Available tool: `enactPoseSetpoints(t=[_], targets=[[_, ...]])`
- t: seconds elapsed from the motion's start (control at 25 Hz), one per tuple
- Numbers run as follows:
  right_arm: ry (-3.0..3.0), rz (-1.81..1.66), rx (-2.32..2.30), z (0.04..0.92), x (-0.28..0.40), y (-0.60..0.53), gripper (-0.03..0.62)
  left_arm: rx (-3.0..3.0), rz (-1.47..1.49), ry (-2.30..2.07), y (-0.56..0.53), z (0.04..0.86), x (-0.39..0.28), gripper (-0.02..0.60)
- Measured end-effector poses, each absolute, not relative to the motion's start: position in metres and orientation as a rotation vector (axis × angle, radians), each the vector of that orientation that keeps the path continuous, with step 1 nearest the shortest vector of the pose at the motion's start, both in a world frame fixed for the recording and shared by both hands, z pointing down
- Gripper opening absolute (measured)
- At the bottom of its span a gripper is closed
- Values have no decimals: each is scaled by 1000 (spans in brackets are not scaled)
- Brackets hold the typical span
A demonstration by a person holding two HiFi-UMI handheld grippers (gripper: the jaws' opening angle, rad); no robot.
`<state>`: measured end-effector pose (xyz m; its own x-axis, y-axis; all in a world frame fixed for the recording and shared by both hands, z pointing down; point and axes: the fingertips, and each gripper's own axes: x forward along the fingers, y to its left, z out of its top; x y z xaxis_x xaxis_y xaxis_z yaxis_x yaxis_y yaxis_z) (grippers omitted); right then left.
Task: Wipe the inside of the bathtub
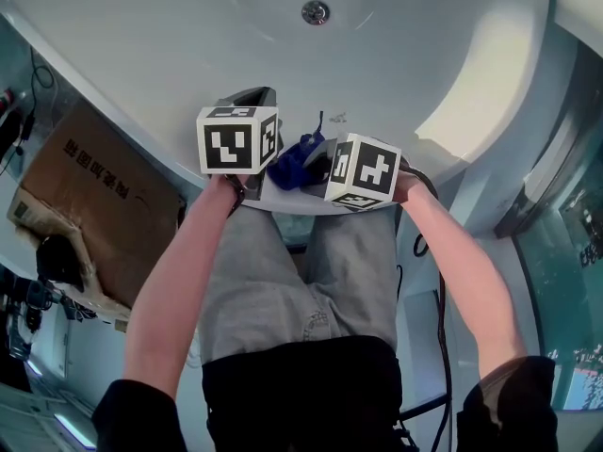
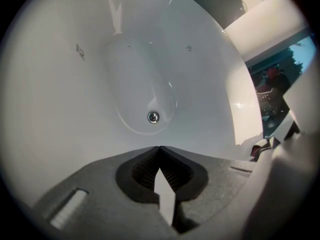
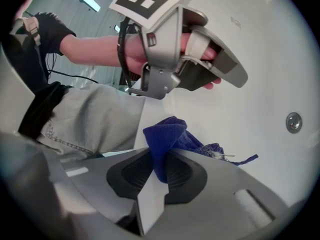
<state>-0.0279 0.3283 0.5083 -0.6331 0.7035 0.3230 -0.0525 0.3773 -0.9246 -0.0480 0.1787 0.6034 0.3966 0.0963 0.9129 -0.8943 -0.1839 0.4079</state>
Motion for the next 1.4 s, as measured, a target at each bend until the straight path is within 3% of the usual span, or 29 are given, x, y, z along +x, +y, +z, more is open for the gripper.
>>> enactPoseSetpoints(t=[0.52, 1.16, 1.4], targets=[[-1911, 1367, -557, 518, -25, 316, 61, 1463, 1043, -718, 179, 612, -38, 5], [-1791, 1195, -58, 709, 39, 167, 63, 1400, 944, -735, 163, 633, -34, 3], [-1709, 919, 13, 782, 57, 127, 63, 1344, 870, -845, 152, 646, -48, 5]])
